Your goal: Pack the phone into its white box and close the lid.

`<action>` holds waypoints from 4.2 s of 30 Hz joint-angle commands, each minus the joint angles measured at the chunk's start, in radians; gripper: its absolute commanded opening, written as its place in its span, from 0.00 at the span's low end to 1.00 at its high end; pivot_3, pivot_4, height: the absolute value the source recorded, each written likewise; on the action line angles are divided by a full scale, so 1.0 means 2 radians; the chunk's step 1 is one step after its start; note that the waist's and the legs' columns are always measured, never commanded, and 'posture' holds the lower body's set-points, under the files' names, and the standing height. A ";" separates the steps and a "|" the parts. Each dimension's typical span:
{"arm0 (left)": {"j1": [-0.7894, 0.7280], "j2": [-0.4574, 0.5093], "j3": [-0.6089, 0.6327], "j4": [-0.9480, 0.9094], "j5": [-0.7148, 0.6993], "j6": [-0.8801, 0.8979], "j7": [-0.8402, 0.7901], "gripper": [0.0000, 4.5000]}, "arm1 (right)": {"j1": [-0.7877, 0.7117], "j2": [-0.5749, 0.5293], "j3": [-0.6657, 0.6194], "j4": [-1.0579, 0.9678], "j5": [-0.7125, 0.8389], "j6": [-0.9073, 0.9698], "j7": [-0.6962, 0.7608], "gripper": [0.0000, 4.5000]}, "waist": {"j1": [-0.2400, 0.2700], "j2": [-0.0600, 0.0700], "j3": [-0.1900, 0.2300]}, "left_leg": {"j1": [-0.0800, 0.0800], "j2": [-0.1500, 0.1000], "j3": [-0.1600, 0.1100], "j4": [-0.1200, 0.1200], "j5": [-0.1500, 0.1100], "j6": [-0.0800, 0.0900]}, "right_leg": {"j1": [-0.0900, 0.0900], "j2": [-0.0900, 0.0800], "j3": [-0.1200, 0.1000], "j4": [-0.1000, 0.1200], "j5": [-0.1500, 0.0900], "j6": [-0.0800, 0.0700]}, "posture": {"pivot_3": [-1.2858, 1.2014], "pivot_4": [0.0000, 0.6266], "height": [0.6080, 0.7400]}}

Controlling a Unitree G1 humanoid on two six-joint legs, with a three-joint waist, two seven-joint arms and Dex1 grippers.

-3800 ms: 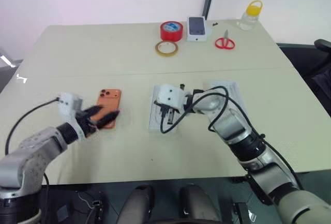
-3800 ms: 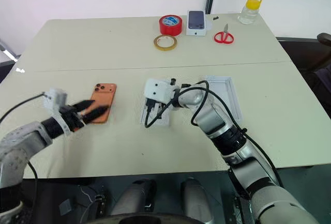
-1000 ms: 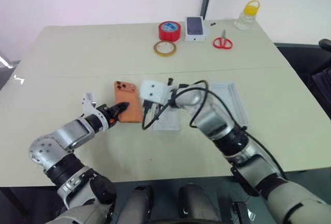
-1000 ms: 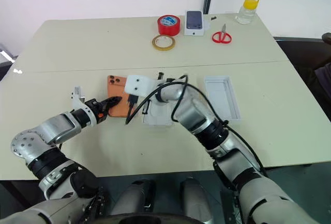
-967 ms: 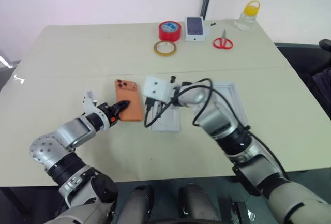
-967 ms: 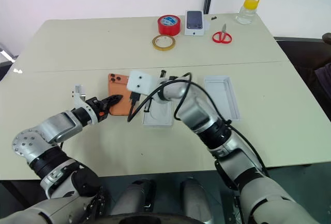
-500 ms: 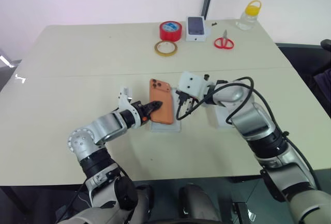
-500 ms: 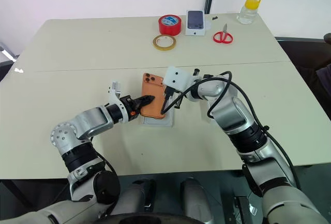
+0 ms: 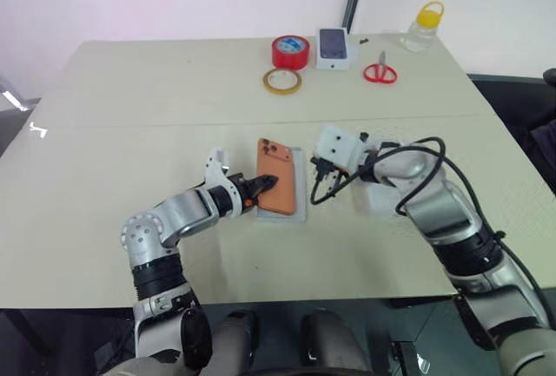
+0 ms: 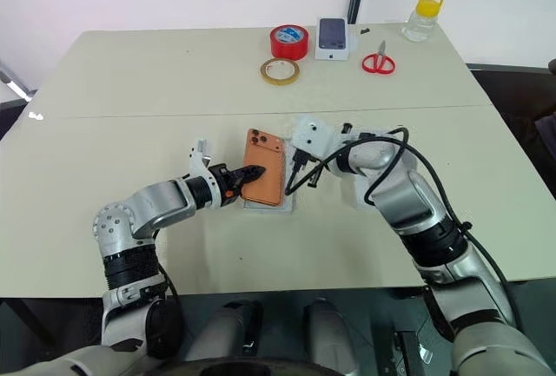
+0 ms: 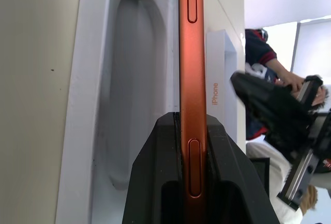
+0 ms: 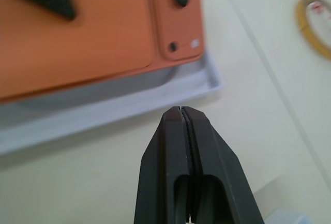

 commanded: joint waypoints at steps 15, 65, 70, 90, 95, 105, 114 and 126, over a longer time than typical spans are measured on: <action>-0.007 0.067 -0.082 0.024 -0.046 -0.054 -0.052 0.95 | 0.035 -0.036 -0.027 -0.053 0.050 0.011 0.000 0.00 | -0.001 0.000 0.000 | 0.000 0.000 0.000 0.000 0.000 0.000 | 0.000 0.000 0.000 0.000 0.000 0.000 | 0.52 0.24 1.00; -0.025 0.411 -0.222 -0.082 0.250 -0.138 -0.318 0.80 | 0.026 -0.033 -0.013 -0.028 0.050 -0.001 -0.018 0.00 | -0.004 0.001 0.000 | 0.000 0.000 0.000 -0.001 0.000 0.000 | 0.000 0.000 0.001 0.000 0.000 0.000 | 0.52 0.24 1.00; -0.025 0.431 -0.322 -0.096 0.393 -0.213 -0.439 0.23 | 0.017 -0.031 0.010 -0.014 0.034 0.008 -0.024 0.00 | 0.003 0.001 0.000 | 0.000 0.000 0.000 -0.001 0.000 0.000 | 0.000 0.000 0.000 -0.001 0.000 0.000 | 0.52 0.24 1.00; -0.141 0.304 -0.462 0.025 0.614 -0.299 -0.747 0.01 | 0.000 -0.017 0.086 -0.024 -0.007 0.012 -0.010 0.00 | -0.002 0.001 0.000 | 0.000 0.000 0.000 0.000 0.000 0.001 | 0.000 0.000 0.000 -0.001 0.000 0.000 | 0.52 0.24 1.00; -0.136 0.258 -0.460 0.000 0.616 -0.266 -0.749 0.01 | 0.023 -0.039 0.075 -0.064 -0.003 0.022 0.003 0.00 | 0.000 0.001 0.000 | 0.000 0.000 0.000 0.000 -0.001 0.001 | 0.000 0.000 0.000 -0.001 0.000 0.000 | 0.52 0.24 1.00; -0.131 0.191 -0.475 -0.012 0.637 -0.240 -0.753 0.01 | 0.095 -0.111 0.034 -0.150 0.008 0.048 0.027 0.00 | 0.000 0.001 0.000 | 0.000 0.000 0.000 0.000 -0.001 0.002 | 0.001 0.000 0.000 -0.001 0.000 0.000 | 0.52 0.24 1.00; -0.125 0.189 -0.495 -0.041 0.640 -0.242 -0.792 0.01 | 0.116 -0.129 0.011 -0.167 0.009 0.065 0.026 0.00 | -0.001 0.001 0.000 | 0.000 0.000 0.000 0.000 -0.001 0.001 | 0.001 0.000 0.000 -0.001 0.000 0.000 | 0.52 0.24 1.00; -0.136 0.174 -0.468 0.008 0.661 -0.237 -0.766 0.01 | 0.128 -0.134 0.011 -0.178 0.012 0.066 0.031 0.00 | 0.000 0.001 0.000 | 0.000 0.000 0.000 0.001 -0.001 0.002 | 0.001 0.000 0.000 -0.001 0.000 0.000 | 0.52 0.24 1.00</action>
